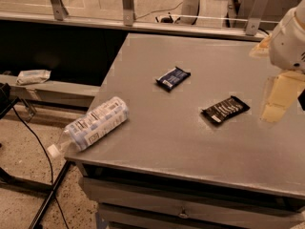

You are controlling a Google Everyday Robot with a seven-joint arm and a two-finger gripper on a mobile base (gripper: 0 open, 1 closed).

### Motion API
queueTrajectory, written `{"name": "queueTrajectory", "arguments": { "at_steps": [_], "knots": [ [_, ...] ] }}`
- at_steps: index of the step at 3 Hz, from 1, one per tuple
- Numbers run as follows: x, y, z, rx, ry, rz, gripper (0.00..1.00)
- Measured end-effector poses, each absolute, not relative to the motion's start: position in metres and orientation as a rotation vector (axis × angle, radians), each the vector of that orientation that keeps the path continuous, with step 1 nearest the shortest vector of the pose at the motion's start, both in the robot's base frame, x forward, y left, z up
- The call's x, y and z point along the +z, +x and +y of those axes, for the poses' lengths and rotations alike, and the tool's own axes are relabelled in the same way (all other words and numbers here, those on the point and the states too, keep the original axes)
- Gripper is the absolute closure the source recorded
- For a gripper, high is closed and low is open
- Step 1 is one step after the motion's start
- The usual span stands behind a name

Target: Move rxbar chocolate near rxbar blueberry

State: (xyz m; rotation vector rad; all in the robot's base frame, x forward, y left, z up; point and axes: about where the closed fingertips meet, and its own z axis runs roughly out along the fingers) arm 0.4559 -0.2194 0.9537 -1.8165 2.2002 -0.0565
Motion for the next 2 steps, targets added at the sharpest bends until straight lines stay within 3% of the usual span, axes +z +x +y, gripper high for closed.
{"name": "queueTrajectory", "arguments": {
  "at_steps": [2],
  "knots": [
    [0.884,0.502,-0.213,-0.02,-2.044,2.097,0.0]
  ]
}}
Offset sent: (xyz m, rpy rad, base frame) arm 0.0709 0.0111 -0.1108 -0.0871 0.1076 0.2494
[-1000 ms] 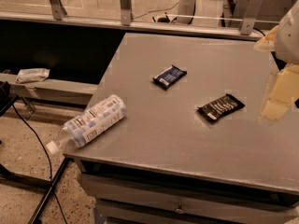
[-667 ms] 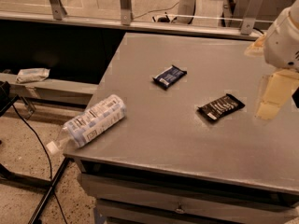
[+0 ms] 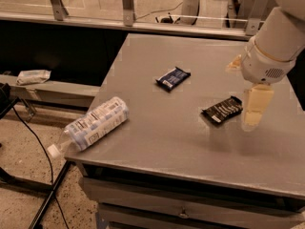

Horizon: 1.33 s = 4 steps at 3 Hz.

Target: Move rxbar chocolate near rxbar blueberry

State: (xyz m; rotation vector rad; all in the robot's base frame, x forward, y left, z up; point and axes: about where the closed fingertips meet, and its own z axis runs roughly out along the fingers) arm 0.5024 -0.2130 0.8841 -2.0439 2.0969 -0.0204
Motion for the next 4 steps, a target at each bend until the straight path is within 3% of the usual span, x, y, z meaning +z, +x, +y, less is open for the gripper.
{"name": "queueTrajectory", "arguments": {
  "at_steps": [1,3,4],
  "knots": [
    [0.849,0.519,-0.209,-0.019,-2.139,2.091,0.03],
    [0.82,0.527,-0.212,0.004,-2.179,2.122,0.49],
    [0.826,0.528,-0.212,0.014,-2.176,2.118,0.8]
  ]
}}
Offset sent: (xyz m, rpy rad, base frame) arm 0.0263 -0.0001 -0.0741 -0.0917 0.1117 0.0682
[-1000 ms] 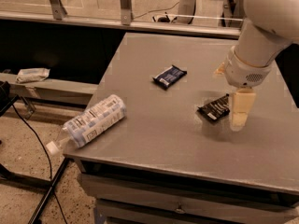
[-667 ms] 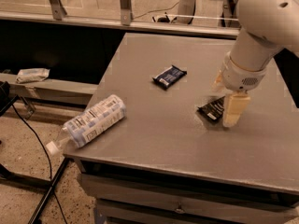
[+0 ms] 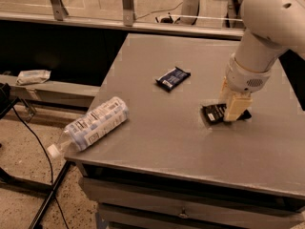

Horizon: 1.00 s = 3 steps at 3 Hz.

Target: Move rxbar chocolate near rxbar blueberry

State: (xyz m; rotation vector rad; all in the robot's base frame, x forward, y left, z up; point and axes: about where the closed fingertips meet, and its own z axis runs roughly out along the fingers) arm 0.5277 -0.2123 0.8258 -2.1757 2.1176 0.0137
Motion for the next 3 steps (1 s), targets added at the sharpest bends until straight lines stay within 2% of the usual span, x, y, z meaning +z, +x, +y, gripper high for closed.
{"name": "queueTrajectory", "arguments": {
  "at_steps": [1,2,3],
  "knots": [
    [0.826,0.529,-0.212,0.036,-2.168,2.105,1.0],
    [0.829,0.531,-0.212,0.033,-2.162,2.103,1.0],
    [0.868,0.561,-0.21,-0.005,-2.09,2.074,1.0]
  ]
}}
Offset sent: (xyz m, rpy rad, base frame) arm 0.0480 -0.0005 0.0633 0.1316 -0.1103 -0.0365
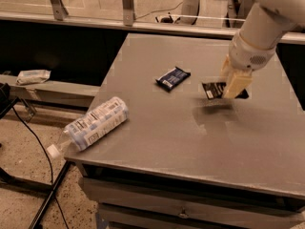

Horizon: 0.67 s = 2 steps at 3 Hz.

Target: Move rxbar chocolate near rxbar blueberry

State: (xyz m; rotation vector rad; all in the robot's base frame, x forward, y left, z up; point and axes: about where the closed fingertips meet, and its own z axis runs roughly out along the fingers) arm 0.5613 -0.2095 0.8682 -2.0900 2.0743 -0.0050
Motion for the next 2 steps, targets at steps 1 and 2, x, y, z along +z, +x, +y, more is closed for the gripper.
{"name": "queueTrajectory", "arguments": {
  "at_steps": [1,2],
  "knots": [
    [0.906,0.595,-0.205,-0.014,-2.018,2.072,1.0],
    [0.939,0.629,-0.187,-0.048,-1.934,2.056,0.88]
  ]
}}
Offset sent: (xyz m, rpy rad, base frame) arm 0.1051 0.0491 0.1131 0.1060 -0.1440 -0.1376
